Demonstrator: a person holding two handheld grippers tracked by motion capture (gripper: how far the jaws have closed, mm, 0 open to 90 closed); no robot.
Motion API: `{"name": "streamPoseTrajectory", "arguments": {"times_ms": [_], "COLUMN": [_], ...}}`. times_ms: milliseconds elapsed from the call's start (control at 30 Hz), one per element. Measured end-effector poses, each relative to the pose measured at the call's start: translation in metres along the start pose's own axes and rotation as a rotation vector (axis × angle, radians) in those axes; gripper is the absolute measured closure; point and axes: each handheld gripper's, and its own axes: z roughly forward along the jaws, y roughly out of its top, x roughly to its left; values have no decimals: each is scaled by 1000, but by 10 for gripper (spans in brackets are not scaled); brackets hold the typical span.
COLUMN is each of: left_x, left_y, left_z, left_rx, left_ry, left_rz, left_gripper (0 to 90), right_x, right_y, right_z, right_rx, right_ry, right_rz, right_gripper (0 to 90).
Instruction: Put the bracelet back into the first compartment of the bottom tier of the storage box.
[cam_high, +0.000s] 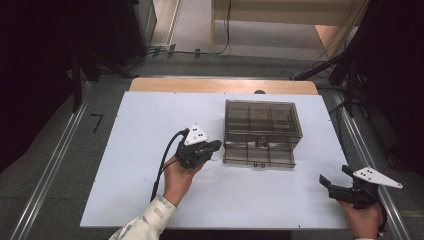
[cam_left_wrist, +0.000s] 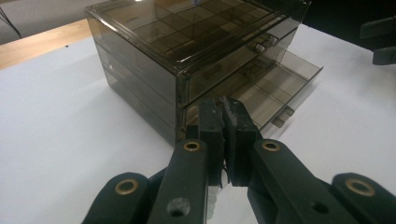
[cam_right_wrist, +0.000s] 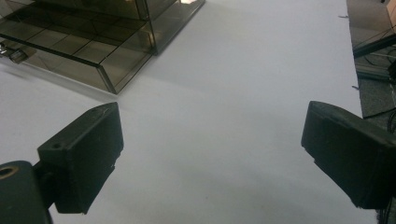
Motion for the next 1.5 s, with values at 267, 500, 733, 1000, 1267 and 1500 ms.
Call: {"name": "streamPoseTrajectory", "arguments": {"times_ms": [267, 500, 733, 1000, 1267, 1500], "left_x": [-5, -8, -12, -17, -17, -18], "left_y": [7, 10, 13, 14, 13, 11], "left_z": [8, 15, 25, 40, 52, 59], "left_rx": [-8, -11, -19, -15, -16, -6], "left_ry": [-11, -18, -18, -22, -9, -8], "left_rz": [7, 5, 16, 21, 19, 20], "left_gripper": [881, 881, 881, 881, 881, 880], "right_x": [0, 0, 0, 0, 0, 0], "right_y": [0, 0, 0, -1, -1, -1], "right_z": [0, 0, 0, 0, 0, 0], "right_rx": [-1, 0, 2, 2, 2, 3], "right_ry": [-1, 0, 1, 1, 4, 2], "right_rz": [4, -1, -3, -4, -4, -4], "right_gripper": [42, 42, 42, 42, 42, 42]}}
